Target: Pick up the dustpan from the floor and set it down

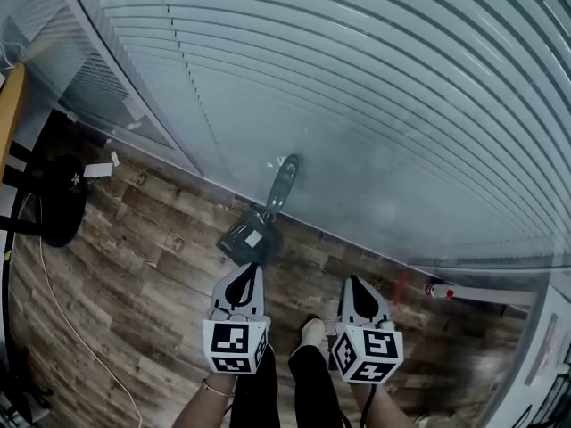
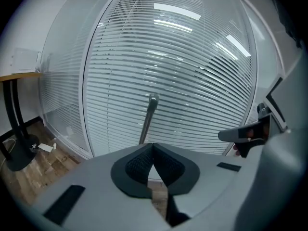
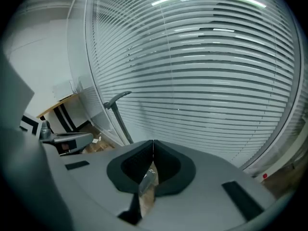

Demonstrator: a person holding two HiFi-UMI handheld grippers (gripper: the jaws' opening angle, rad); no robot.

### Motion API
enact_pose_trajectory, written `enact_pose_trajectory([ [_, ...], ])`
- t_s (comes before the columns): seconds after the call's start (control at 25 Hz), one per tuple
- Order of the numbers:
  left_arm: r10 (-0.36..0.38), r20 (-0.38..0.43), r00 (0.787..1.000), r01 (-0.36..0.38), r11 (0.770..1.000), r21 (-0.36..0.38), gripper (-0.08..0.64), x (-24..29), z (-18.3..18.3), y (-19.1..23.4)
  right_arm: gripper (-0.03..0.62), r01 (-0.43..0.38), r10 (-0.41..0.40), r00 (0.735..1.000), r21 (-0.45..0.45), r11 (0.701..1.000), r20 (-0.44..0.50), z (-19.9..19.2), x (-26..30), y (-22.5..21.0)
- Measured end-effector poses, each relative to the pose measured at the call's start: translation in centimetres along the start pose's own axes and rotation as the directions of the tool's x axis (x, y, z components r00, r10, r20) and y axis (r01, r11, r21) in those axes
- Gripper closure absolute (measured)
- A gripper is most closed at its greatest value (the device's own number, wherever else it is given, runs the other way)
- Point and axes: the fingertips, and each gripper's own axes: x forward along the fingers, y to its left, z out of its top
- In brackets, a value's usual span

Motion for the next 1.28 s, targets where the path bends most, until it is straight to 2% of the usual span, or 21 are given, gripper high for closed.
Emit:
enact_pose_trajectory([
  [0.24,-0.022,-0.022,1.000,0.022,0.999,0.026,0.541,0.4,-0.5,-0.3,0.560,0.000,0.000,1.000,0.004,1.000,-0.001,-0.5,0.1,-0.2],
  [0.6,-0.042,0.008,0.999,0.042,0.998,0.046,0.538,1.3,0.5,-0.9,0.560,0.007,-0.007,1.000,0.017,1.000,-0.006,-0.5,0.1,-0.9],
  [0.64,-0.046,0.010,0.999,0.045,0.998,0.048,0.528,1.4,0.7,-0.9,0.560,0.008,-0.008,1.000,0.018,1.000,-0.006,-0.5,0.1,-1.0],
  [0.72,-0.055,0.010,0.998,0.055,0.997,0.051,0.437,1.7,0.8,-1.0,0.560,0.011,-0.011,1.000,0.021,1.000,-0.006,-0.5,0.1,-1.0],
  [0.88,-0.072,0.008,0.997,0.071,0.995,0.066,0.428,2.2,1.1,-1.1,0.560,0.017,-0.017,1.000,0.026,1.000,-0.011,-0.6,0.2,-1.3],
  [1.04,-0.095,0.008,0.995,0.095,0.993,0.076,0.353,3.0,1.2,-1.2,0.560,0.024,-0.023,1.000,0.033,0.999,-0.012,-0.7,0.3,-1.5],
  [1.28,-0.110,0.003,0.994,0.109,0.988,0.107,0.318,4.4,1.0,-0.9,0.560,0.041,-0.040,0.999,0.045,0.998,-0.020,-1.0,0.2,-1.8],
])
